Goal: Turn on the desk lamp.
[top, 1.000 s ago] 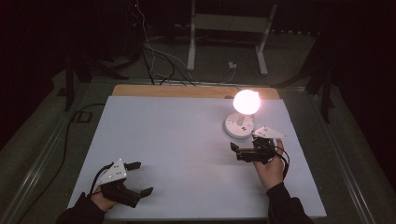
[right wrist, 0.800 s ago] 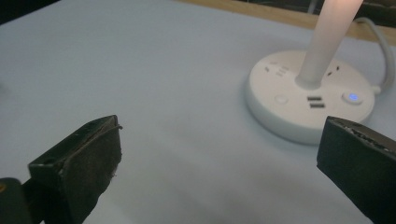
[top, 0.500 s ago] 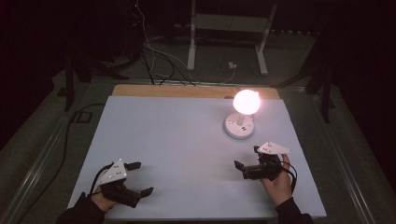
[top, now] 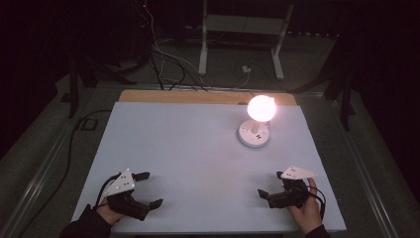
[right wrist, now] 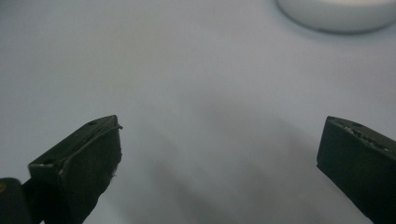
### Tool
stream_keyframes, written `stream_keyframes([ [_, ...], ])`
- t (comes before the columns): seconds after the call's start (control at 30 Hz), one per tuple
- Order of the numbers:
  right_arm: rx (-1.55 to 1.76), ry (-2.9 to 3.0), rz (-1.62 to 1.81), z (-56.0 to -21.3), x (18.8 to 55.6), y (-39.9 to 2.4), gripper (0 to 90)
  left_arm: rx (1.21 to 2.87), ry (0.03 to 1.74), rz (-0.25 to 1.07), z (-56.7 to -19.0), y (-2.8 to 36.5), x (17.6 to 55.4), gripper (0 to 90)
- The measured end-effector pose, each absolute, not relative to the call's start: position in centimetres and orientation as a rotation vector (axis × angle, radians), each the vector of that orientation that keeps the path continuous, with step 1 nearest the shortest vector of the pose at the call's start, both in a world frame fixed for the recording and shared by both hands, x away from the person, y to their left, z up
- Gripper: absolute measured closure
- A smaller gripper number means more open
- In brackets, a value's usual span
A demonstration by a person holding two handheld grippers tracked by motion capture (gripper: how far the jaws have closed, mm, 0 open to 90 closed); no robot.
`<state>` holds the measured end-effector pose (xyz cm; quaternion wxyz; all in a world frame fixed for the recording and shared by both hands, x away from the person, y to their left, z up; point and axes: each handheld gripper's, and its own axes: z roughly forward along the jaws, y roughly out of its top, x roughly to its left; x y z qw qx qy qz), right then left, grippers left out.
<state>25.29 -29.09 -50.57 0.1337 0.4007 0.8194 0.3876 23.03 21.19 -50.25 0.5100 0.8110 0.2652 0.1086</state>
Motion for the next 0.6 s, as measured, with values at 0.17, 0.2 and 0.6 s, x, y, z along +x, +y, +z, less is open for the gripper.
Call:
stream_keyframes([
  [0.17, 1.105, 2.408, 1.131, -50.99, 24.85, -29.59, 0.0, 1.949, 0.639, 0.259, -50.25, 21.18, 23.04, 0.4],
  [0.2, 1.099, 2.407, 1.134, -51.00, 24.85, -29.58, 0.0, 1.953, 0.638, 0.259, -50.27, 21.17, 23.05, 0.4],
  [0.6, 1.056, 2.433, 1.107, -51.64, 25.13, -29.23, 0.0, 1.957, 0.635, 0.259, -50.27, 21.12, 23.09, 0.4],
])
